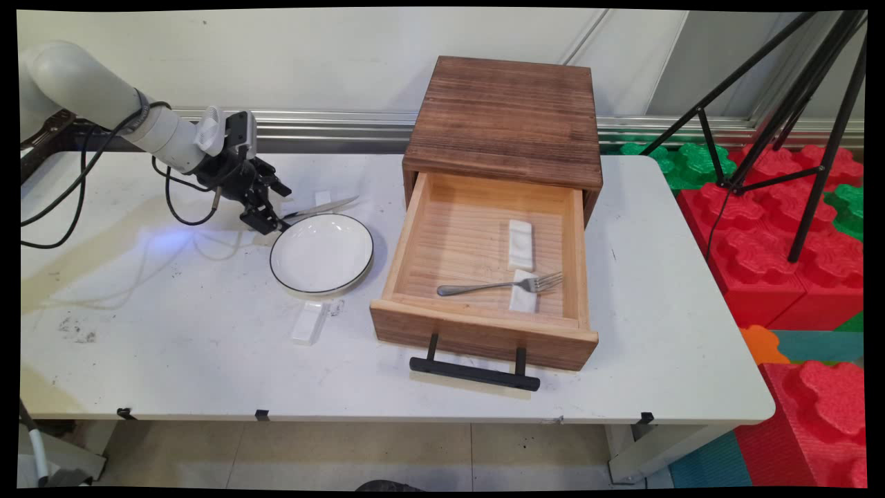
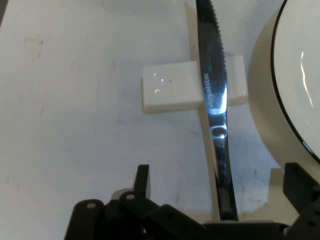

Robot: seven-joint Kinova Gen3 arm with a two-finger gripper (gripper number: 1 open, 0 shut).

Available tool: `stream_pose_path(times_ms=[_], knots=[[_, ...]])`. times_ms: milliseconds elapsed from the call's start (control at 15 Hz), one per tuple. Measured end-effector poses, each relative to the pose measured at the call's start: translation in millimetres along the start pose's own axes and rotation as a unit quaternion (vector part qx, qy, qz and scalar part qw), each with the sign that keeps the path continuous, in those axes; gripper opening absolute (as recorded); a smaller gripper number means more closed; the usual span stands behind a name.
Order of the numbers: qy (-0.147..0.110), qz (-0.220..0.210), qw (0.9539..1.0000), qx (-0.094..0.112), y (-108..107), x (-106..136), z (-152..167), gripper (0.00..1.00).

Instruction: Pick up the knife from the left of the white plate, then place the picked object into the drawer

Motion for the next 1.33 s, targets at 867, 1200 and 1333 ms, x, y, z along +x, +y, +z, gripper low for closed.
stream_pose_path(times_ms=[867, 1200, 1333], knots=[[0.010, -0.007, 0.9999, -0.003, -4.1, -1.9, 3.7, 0.00], [0.015, -0.010, 0.9998, -0.001, -5.8, -3.6, -6.2, 0.00], [0.021, -0.009, 0.9997, 0.001, -5.4, -1.0, -14.8, 0.00]])
